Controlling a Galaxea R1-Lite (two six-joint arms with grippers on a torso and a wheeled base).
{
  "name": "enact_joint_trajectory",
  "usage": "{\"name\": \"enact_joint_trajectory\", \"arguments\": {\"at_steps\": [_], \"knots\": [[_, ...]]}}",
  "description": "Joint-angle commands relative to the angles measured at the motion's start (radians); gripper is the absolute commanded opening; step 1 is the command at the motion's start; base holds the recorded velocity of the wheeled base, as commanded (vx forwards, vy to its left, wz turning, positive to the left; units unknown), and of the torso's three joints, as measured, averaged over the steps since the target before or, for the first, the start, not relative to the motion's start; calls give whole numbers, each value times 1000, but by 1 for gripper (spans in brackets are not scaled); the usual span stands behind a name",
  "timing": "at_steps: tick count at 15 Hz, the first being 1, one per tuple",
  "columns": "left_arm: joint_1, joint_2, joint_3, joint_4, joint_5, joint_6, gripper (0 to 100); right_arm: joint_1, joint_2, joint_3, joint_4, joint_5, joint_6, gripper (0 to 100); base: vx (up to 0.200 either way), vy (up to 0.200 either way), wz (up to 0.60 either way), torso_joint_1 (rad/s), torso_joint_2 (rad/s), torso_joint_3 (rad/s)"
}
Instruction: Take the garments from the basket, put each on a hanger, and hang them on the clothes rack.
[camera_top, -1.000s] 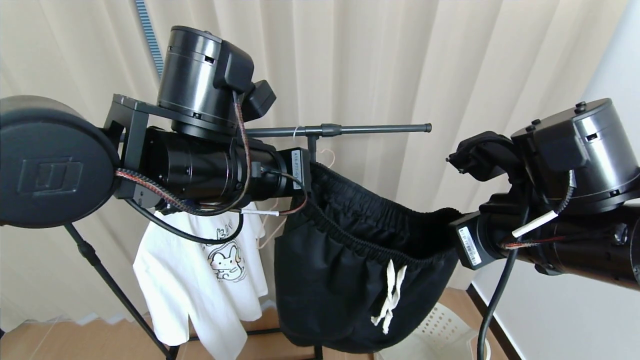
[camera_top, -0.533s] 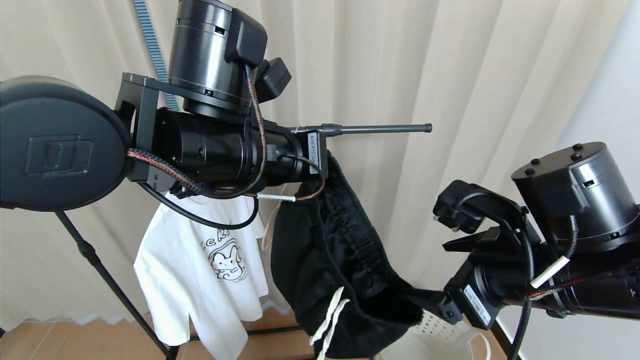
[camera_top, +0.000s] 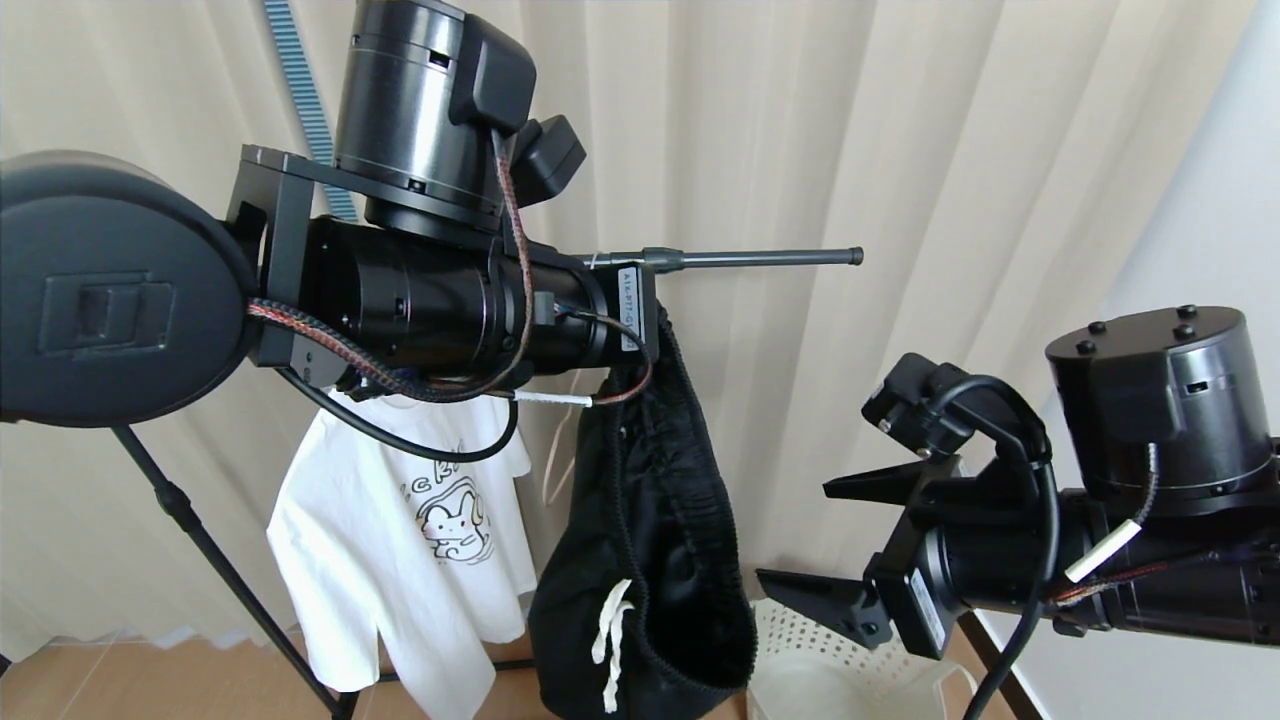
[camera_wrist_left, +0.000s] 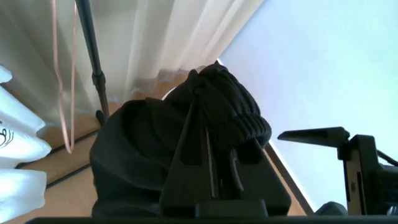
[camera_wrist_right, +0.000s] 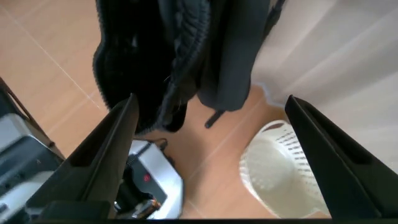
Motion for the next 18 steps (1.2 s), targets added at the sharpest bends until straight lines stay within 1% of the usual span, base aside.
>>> {"name": "enact_joint_trajectory", "arguments": {"at_steps": [1,5,8,9,10,11,12,13,16,18], "knots": [[0,-5,1,0,0,-1,0,1,30,5,-16,1,17,100,0,0,0,0,0,0],[-2,-5,0,0,0,-1,0,4,86,13,-27,-5,14,100,0,0,0,0,0,0],[0,-16,1,0,-3,-2,0,1,186,46,-142,-8,14,100,0,0,0,0,0,0],[-2,-21,3,0,-6,-2,0,-1,249,52,-202,-13,15,100,0,0,0,0,0,0],[-2,-21,6,0,-6,-2,0,-2,270,54,-225,-21,15,0,0,0,0,0,0,0],[-2,-27,11,2,-6,-2,0,-7,323,48,-278,-56,26,0,0,0,0,0,0,0],[-2,-30,20,2,-7,-2,0,-11,332,46,-317,-81,52,0,0,0,0,0,0,0],[0,-36,29,2,-7,-2,0,-25,330,48,-341,-85,69,0,0,0,0,0,0,0],[3,-41,73,2,-9,-1,0,-109,263,43,-332,-88,58,0,0,0,0,0,0,0],[4,-39,103,2,-12,1,0,-155,217,40,-330,-87,32,0,0,0,0,0,0,0]]}}
